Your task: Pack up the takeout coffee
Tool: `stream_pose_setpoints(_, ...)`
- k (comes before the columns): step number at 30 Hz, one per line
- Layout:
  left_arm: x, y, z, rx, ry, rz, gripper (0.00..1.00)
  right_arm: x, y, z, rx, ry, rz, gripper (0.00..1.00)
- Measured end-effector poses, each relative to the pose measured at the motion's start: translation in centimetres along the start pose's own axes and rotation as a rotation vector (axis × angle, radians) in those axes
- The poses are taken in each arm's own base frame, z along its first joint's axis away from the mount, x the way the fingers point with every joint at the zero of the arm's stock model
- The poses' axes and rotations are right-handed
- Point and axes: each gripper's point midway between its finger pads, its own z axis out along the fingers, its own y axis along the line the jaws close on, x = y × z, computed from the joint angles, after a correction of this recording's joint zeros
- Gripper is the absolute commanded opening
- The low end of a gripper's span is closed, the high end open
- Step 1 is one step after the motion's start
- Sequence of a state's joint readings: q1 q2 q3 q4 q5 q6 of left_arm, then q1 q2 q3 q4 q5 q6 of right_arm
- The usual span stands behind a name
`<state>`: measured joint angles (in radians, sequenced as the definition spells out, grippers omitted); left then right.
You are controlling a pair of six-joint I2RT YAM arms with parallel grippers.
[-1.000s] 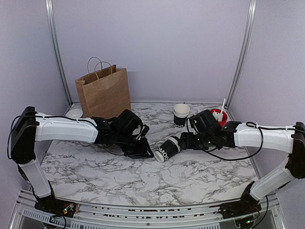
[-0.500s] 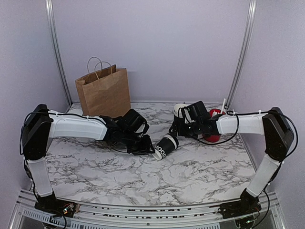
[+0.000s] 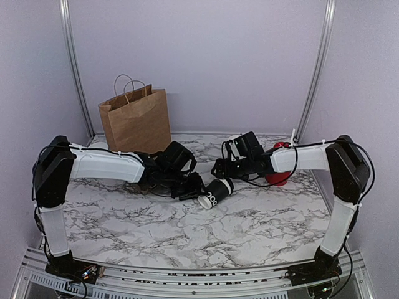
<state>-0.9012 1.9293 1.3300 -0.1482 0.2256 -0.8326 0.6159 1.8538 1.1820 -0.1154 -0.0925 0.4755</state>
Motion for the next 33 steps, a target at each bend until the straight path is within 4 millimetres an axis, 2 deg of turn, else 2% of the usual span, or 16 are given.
stream_pose_setpoints(6,0.3,0.8,1.3,-0.014,0.010,-0.033,0.40,0.6,2.4,0.0,-0.034,0.014,-0.035,0.88)
stream_pose_setpoints(16,-0.6,0.3,1.3,0.014,-0.016,-0.047,0.29,1.6,4.9,-0.2,-0.063,0.041,-0.057,0.86)
stream_pose_setpoints(25,-0.6,0.7,1.6,0.028,-0.022,-0.049,0.27,2.1,7.3,-2.0,-0.093,0.044,-0.066,0.86)
stream_pose_setpoints(28,-0.3,1.4,1.6,0.021,-0.020,-0.052,0.28,1.8,7.2,-2.4,-0.074,0.031,-0.063,0.87)
stream_pose_setpoints(33,1.7,3.3,0.4,-0.006,0.004,-0.058,0.38,1.9,5.7,-2.4,-0.021,0.041,-0.066,0.87)
